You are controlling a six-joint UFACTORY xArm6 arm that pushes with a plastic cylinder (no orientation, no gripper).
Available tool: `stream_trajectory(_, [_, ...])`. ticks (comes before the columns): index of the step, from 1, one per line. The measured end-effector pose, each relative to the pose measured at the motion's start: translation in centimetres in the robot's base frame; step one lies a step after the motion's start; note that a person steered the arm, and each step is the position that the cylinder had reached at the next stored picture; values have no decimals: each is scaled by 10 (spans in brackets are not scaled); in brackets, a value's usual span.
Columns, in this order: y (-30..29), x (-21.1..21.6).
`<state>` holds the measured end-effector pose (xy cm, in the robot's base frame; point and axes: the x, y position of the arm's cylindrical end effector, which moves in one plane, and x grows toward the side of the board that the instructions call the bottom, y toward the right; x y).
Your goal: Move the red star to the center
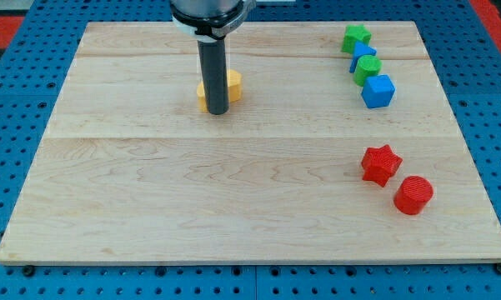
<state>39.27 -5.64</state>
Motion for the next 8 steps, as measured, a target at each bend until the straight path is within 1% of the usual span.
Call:
stream_trajectory(1, [-21,0])
stream_trajectory(2, [2,0])
stream_trajectory(4, [179,1])
stream_trajectory(5, [244,30])
stream_trajectory(6, [265,81])
stream_trajectory(7, [259,108])
stream_trajectory(8, [218,126])
